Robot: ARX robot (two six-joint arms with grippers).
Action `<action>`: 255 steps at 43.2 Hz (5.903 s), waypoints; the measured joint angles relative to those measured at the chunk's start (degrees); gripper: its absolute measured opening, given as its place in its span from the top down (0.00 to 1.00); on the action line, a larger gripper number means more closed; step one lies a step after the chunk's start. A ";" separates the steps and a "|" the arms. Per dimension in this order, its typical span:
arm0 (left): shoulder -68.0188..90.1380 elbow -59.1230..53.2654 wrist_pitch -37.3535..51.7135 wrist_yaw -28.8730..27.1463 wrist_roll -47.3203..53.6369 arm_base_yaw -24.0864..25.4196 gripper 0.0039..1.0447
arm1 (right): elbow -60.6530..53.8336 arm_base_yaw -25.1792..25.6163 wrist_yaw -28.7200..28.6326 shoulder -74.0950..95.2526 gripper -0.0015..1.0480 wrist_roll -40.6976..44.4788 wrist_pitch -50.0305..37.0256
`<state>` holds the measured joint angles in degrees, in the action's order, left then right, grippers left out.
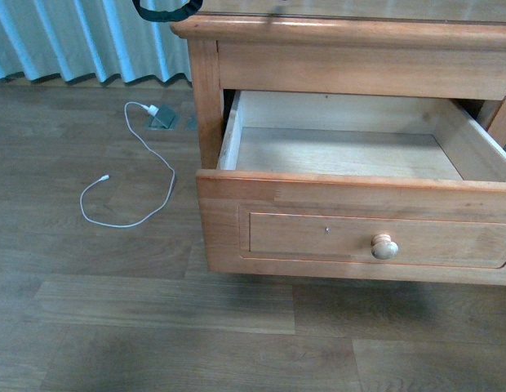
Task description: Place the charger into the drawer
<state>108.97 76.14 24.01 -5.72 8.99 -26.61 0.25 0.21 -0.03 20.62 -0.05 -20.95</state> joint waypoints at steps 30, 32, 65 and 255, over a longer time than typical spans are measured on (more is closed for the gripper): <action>3.10 -5.53 -2.05 3.93 2.93 -6.69 0.62 | 0.00 0.00 0.00 0.00 0.08 0.00 0.00; 6.05 -3.96 -2.34 3.87 2.82 -6.82 0.62 | 0.00 0.00 0.00 0.00 0.08 0.00 0.00; 25.27 14.88 -6.93 -2.71 0.66 -7.43 0.33 | 0.00 0.00 0.00 0.00 0.08 0.00 0.00; -108.78 -75.43 -24.28 5.55 -9.29 26.45 0.07 | 0.00 0.00 0.00 0.00 0.08 0.00 0.00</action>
<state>0.19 0.71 -0.27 -0.16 -0.30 -0.16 0.25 0.21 -0.03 20.62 -0.05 -20.95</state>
